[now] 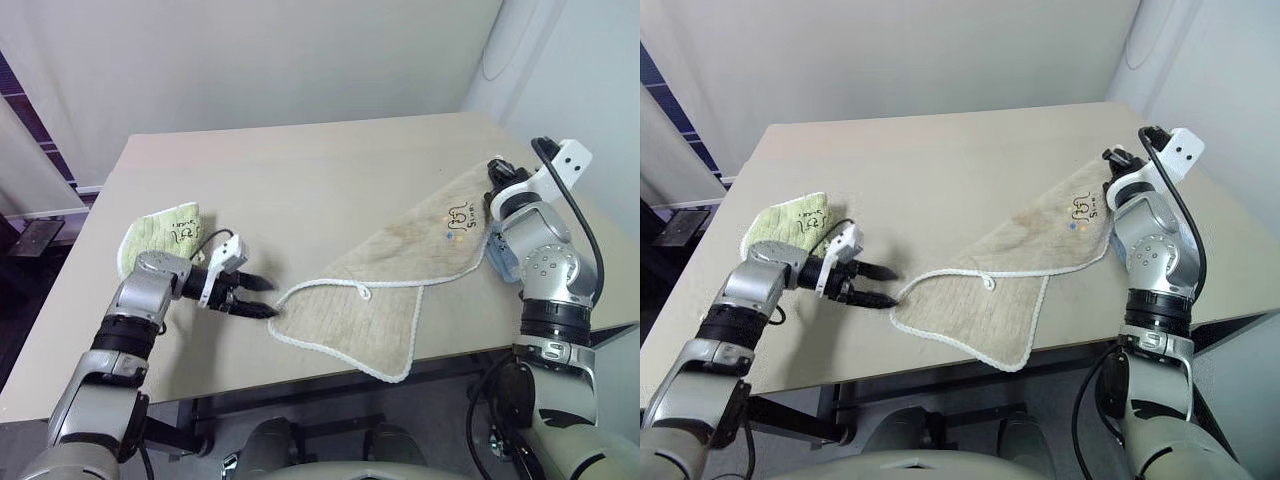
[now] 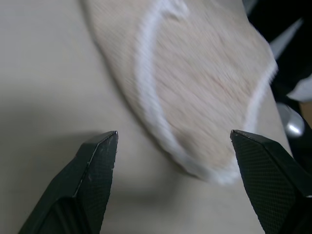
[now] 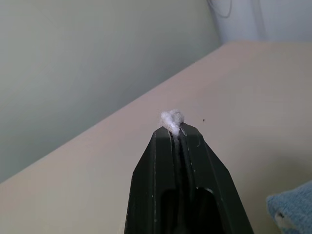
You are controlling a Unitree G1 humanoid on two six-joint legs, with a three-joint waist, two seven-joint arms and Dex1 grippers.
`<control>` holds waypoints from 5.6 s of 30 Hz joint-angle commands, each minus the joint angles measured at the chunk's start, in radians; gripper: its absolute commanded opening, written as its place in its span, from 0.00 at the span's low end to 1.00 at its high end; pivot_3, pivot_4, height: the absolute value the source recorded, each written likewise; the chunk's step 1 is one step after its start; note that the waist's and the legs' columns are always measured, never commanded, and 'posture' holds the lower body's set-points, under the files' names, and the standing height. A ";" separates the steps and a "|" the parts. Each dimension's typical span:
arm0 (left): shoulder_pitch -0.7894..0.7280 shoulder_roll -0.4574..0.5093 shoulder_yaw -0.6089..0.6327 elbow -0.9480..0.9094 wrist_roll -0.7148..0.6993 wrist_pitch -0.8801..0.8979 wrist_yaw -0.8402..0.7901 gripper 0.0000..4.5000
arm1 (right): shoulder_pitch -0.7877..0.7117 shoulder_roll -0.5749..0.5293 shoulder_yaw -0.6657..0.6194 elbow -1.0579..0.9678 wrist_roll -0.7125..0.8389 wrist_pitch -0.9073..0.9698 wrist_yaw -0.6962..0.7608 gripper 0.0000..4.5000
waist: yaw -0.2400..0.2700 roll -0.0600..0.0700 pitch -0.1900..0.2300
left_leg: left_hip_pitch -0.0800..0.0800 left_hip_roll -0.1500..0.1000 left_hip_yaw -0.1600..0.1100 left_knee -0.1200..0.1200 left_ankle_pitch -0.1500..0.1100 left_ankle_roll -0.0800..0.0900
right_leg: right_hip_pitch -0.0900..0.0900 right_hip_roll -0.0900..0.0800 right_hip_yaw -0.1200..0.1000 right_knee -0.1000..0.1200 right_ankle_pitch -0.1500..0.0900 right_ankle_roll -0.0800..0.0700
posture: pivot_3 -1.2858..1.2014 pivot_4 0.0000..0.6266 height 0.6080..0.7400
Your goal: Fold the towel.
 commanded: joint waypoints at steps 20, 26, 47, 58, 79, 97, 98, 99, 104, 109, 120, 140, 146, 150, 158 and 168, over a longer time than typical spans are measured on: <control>-0.085 0.026 -0.228 -0.368 -0.092 0.516 0.132 0.78 | -0.030 0.007 -0.056 0.002 -0.083 -0.032 0.031 0.00 | 0.006 0.012 -0.001 | 0.001 0.000 0.002 -0.001 0.000 0.000 | 0.000 0.000 0.000 -0.001 0.000 -0.001 | 0.52 0.00 0.85; -0.221 -0.028 -0.271 -0.507 -0.187 0.771 0.218 0.34 | -0.022 -0.005 -0.044 -0.001 -0.129 -0.039 0.038 0.00 | 0.005 0.012 0.000 | -0.001 0.001 0.002 0.000 0.001 0.000 | 0.001 0.002 0.001 0.000 0.000 -0.001 | 0.52 0.00 0.85; -0.305 0.292 -0.016 -0.534 -0.410 0.738 0.357 0.01 | -0.042 -0.010 -0.062 0.001 -0.178 -0.060 0.078 0.00 | 0.006 0.015 0.002 | 0.001 0.007 0.001 0.000 0.002 -0.004 | -0.001 0.009 0.002 -0.002 0.001 -0.004 | 0.52 0.00 0.85; -0.462 -0.022 0.029 0.652 -0.025 -0.423 0.689 0.01 | -0.123 -0.014 -0.123 -0.056 0.054 0.209 0.145 0.00 | 0.007 0.014 0.003 | -0.002 0.008 0.003 -0.002 0.004 -0.006 | -0.006 0.009 0.003 -0.001 0.003 -0.006 | 0.52 0.00 0.85; -0.593 -0.168 0.180 0.936 0.096 -0.730 0.819 0.00 | -0.105 0.008 -0.061 0.157 -0.040 0.357 0.121 0.49 | 0.006 0.012 0.004 | -0.006 0.008 0.006 0.001 0.005 -0.001 | -0.005 0.009 0.002 0.001 0.008 0.000 | 0.52 0.00 0.85; -0.622 -0.209 0.246 0.902 0.125 -0.911 0.906 0.00 | 0.077 -0.121 0.217 -0.117 -0.336 0.007 0.337 0.99 | 0.004 0.012 0.004 | -0.003 0.008 0.005 0.001 0.005 -0.001 | -0.001 0.010 0.002 0.000 0.008 0.001 | 0.52 0.00 0.85; -0.614 -0.214 0.246 0.899 0.123 -0.911 0.900 0.00 | 0.107 -0.126 0.218 -0.171 -0.306 0.007 0.392 0.99 | 0.004 0.012 0.004 | -0.003 0.008 0.005 0.001 0.005 -0.001 | -0.002 0.010 0.002 0.000 0.008 0.001 | 0.52 0.00 0.85; -0.608 -0.218 0.249 0.897 0.121 -0.909 0.898 0.00 | 0.135 -0.132 0.218 -0.224 -0.274 0.015 0.445 0.99 | 0.003 0.011 0.004 | -0.003 0.008 0.005 0.001 0.005 -0.001 | -0.002 0.010 0.002 0.000 0.008 0.001 | 0.52 0.00 0.85; -0.584 -0.236 0.250 0.884 0.124 -0.910 0.899 0.00 | 0.264 -0.194 0.247 -0.418 -0.158 0.107 0.670 0.99 | 0.005 0.009 0.005 | -0.003 0.008 0.004 0.002 0.005 -0.001 | -0.001 0.010 0.002 0.000 0.008 0.001 | 0.52 0.00 0.85; -0.568 -0.254 0.250 0.872 0.121 -0.904 0.903 0.00 | 0.253 -0.201 0.335 -0.288 -0.233 0.171 0.687 0.99 | 0.006 0.005 0.004 | -0.001 0.009 0.003 0.004 0.004 -0.004 | 0.001 0.010 0.001 -0.001 0.007 -0.005 | 0.52 0.00 0.85; -0.558 -0.259 0.258 0.864 0.115 -0.898 0.904 0.00 | 0.135 -0.153 0.408 0.119 -0.441 0.068 0.634 0.99 | 0.007 0.005 0.004 | -0.002 0.009 0.004 0.005 0.004 -0.004 | 0.000 0.010 0.001 -0.002 0.010 -0.004 | 0.52 0.00 0.85; -0.548 -0.243 0.263 0.868 0.113 -0.898 0.905 0.00 | -0.003 -0.115 0.530 0.454 -0.688 -0.107 0.639 0.70 | 0.000 0.003 0.003 | 0.001 0.012 0.005 0.007 0.003 -0.004 | 0.000 0.011 -0.001 -0.003 0.021 -0.007 | 0.52 0.00 0.85; -0.542 -0.230 0.268 0.868 0.108 -0.899 0.901 0.00 | -0.033 -0.105 0.522 0.523 -0.694 -0.086 0.637 0.24 | 0.018 -0.007 -0.003 | -0.001 0.029 0.035 -0.011 0.004 -0.005 | -0.004 0.010 0.001 0.008 0.026 -0.018 | 0.52 0.00 0.85; -0.545 -0.221 0.271 0.870 0.105 -0.895 0.902 0.00 | -0.053 -0.105 0.488 0.543 -0.672 -0.038 0.622 0.01 | 0.031 -0.005 -0.003 | 0.007 0.037 0.057 0.000 0.012 -0.021 | -0.030 -0.002 0.005 0.038 0.001 -0.035 | 0.52 0.00 0.85; -0.547 -0.213 0.271 0.874 0.107 -0.882 0.901 0.00 | 0.018 -0.120 0.312 0.208 -0.511 -0.044 0.689 0.01 | 0.032 -0.007 -0.006 | -0.003 0.004 0.006 -0.036 0.022 -0.044 | 0.021 0.013 -0.021 0.065 -0.093 -0.045 | 0.52 0.00 0.85; -0.564 -0.212 0.287 0.876 0.090 -0.861 0.853 0.00 | 0.085 -0.156 0.086 -0.225 -0.323 0.045 0.621 0.01 | -0.001 -0.006 -0.003 | -0.006 0.006 -0.008 -0.017 0.028 -0.011 | 0.037 0.015 -0.039 0.051 -0.079 -0.023 | 0.52 0.00 0.85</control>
